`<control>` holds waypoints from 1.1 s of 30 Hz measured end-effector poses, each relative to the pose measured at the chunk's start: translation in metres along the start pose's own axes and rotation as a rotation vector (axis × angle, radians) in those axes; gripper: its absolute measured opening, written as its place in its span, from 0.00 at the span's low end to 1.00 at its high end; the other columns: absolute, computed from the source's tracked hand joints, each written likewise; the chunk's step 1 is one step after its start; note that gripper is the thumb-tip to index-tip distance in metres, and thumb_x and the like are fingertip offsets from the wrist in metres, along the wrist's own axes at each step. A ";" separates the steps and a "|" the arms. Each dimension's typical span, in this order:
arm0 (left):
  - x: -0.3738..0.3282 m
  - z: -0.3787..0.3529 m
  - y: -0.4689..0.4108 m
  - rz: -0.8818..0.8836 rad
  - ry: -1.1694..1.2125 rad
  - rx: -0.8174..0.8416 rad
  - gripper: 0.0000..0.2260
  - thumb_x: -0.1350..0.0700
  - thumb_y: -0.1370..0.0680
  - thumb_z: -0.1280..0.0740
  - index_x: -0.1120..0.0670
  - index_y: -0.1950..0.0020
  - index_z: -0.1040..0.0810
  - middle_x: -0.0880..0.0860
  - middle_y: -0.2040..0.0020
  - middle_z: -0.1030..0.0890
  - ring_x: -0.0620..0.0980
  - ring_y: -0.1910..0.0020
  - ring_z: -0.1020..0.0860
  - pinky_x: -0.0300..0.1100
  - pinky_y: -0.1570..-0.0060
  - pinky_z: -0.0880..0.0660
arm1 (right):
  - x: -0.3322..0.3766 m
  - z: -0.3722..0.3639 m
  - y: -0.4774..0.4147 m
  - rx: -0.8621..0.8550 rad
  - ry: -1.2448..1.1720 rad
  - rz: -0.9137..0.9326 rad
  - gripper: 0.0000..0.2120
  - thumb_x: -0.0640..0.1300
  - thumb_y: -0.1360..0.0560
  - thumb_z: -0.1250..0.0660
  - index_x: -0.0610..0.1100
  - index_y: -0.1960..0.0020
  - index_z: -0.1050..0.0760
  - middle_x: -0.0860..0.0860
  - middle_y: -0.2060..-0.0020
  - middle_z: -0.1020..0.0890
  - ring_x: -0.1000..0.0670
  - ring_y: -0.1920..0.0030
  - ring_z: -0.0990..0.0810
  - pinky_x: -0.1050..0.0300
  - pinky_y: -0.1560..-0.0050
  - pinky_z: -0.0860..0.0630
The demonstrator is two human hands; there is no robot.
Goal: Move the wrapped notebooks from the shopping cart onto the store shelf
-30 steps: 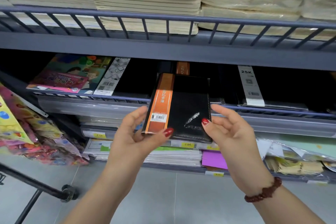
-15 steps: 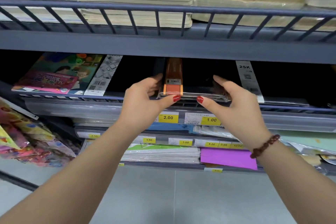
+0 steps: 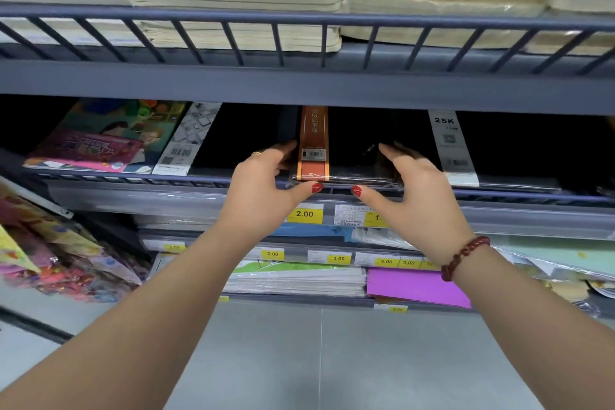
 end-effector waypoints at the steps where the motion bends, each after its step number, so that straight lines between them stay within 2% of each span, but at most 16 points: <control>1: -0.001 0.000 0.001 -0.001 0.000 0.005 0.27 0.52 0.29 0.26 0.54 0.33 0.28 0.52 0.37 0.25 0.48 0.37 0.27 0.34 0.44 0.35 | 0.000 0.002 0.001 0.002 0.010 0.007 0.33 0.55 0.28 0.31 0.49 0.27 0.38 0.46 0.30 0.33 0.47 0.29 0.37 0.53 0.30 0.37; 4: -0.007 0.008 0.014 -0.023 -0.016 -0.008 0.23 0.52 0.28 0.27 0.53 0.34 0.27 0.51 0.36 0.26 0.47 0.36 0.29 0.34 0.42 0.36 | 0.010 0.011 0.010 0.016 0.083 0.094 0.31 0.55 0.28 0.32 0.48 0.29 0.35 0.46 0.30 0.33 0.47 0.29 0.38 0.52 0.31 0.37; 8: -0.014 0.035 0.050 -0.009 -0.126 -0.028 0.21 0.50 0.25 0.30 0.51 0.33 0.27 0.49 0.36 0.26 0.46 0.36 0.29 0.33 0.43 0.37 | 0.038 0.022 0.032 0.132 0.242 0.269 0.30 0.55 0.27 0.34 0.47 0.28 0.36 0.48 0.31 0.31 0.47 0.31 0.36 0.52 0.30 0.39; 10: -0.018 0.054 0.073 0.020 -0.205 -0.005 0.22 0.48 0.25 0.31 0.51 0.33 0.27 0.50 0.35 0.26 0.48 0.36 0.28 0.35 0.41 0.34 | 0.057 0.031 0.048 0.170 0.282 0.343 0.30 0.57 0.26 0.36 0.47 0.28 0.36 0.50 0.31 0.31 0.47 0.31 0.36 0.52 0.31 0.38; 13: -0.032 0.091 0.114 0.026 -0.396 0.030 0.24 0.43 0.26 0.32 0.51 0.32 0.28 0.51 0.35 0.24 0.50 0.36 0.28 0.44 0.39 0.28 | 0.099 0.046 0.073 0.215 0.304 0.479 0.27 0.57 0.27 0.35 0.47 0.31 0.32 0.50 0.36 0.26 0.46 0.34 0.32 0.51 0.35 0.35; 16: -0.045 0.137 0.165 0.055 -0.575 0.035 0.25 0.42 0.26 0.35 0.52 0.32 0.28 0.53 0.37 0.24 0.53 0.36 0.28 0.46 0.40 0.28 | 0.144 0.056 0.104 0.272 0.353 0.603 0.26 0.59 0.28 0.37 0.46 0.36 0.28 0.48 0.41 0.23 0.43 0.39 0.28 0.49 0.39 0.32; 18: -0.048 0.168 0.195 0.088 -0.639 0.021 0.24 0.43 0.26 0.35 0.53 0.34 0.27 0.54 0.40 0.23 0.55 0.38 0.27 0.47 0.43 0.27 | 0.174 0.058 0.122 0.297 0.354 0.678 0.28 0.61 0.29 0.39 0.45 0.35 0.29 0.47 0.41 0.23 0.42 0.39 0.28 0.49 0.39 0.33; 20: -0.049 0.202 0.233 0.144 -0.680 -0.014 0.22 0.43 0.28 0.38 0.53 0.39 0.24 0.54 0.44 0.21 0.57 0.43 0.24 0.48 0.47 0.25 | 0.207 0.056 0.144 0.328 0.368 0.753 0.27 0.61 0.27 0.40 0.46 0.34 0.31 0.49 0.38 0.25 0.44 0.37 0.30 0.49 0.37 0.34; 22: -0.048 0.237 0.272 0.174 -0.726 -0.046 0.24 0.42 0.31 0.42 0.55 0.43 0.22 0.55 0.49 0.19 0.59 0.48 0.22 0.48 0.51 0.24 | 0.242 0.053 0.166 0.362 0.379 0.831 0.27 0.62 0.26 0.40 0.47 0.33 0.32 0.50 0.36 0.27 0.45 0.35 0.32 0.49 0.35 0.35; 24: -0.046 0.274 0.314 0.236 -0.785 -0.075 0.25 0.41 0.29 0.42 0.55 0.40 0.23 0.56 0.47 0.19 0.58 0.46 0.22 0.48 0.49 0.25 | 0.282 0.051 0.187 0.383 0.378 0.920 0.26 0.61 0.26 0.41 0.48 0.33 0.33 0.50 0.36 0.27 0.45 0.35 0.33 0.50 0.35 0.36; 27: -0.045 0.330 0.376 0.342 -0.825 -0.160 0.24 0.41 0.26 0.38 0.51 0.33 0.28 0.52 0.40 0.22 0.55 0.41 0.25 0.46 0.45 0.27 | 0.345 0.051 0.220 0.369 0.348 1.050 0.24 0.60 0.27 0.41 0.49 0.36 0.31 0.50 0.41 0.25 0.45 0.38 0.31 0.51 0.39 0.35; 30: -0.037 0.380 0.436 0.438 -0.841 -0.252 0.23 0.41 0.26 0.38 0.48 0.33 0.29 0.50 0.40 0.22 0.51 0.42 0.25 0.44 0.46 0.27 | 0.407 0.049 0.254 0.365 0.321 1.143 0.23 0.61 0.27 0.41 0.49 0.37 0.31 0.50 0.44 0.25 0.46 0.40 0.30 0.51 0.40 0.34; 33: -0.023 0.424 0.493 0.493 -0.834 -0.347 0.23 0.42 0.26 0.36 0.50 0.34 0.27 0.50 0.41 0.22 0.52 0.42 0.25 0.45 0.46 0.28 | 0.464 0.047 0.293 0.341 0.307 1.225 0.24 0.61 0.27 0.41 0.49 0.37 0.31 0.51 0.41 0.25 0.47 0.39 0.31 0.51 0.38 0.34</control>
Point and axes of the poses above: each hand's wrist, its own y-axis away from the middle knuckle, its own z-axis out of the back of the hand, x = y × z, the point moved 9 cm from there along -y, towards the middle knuckle
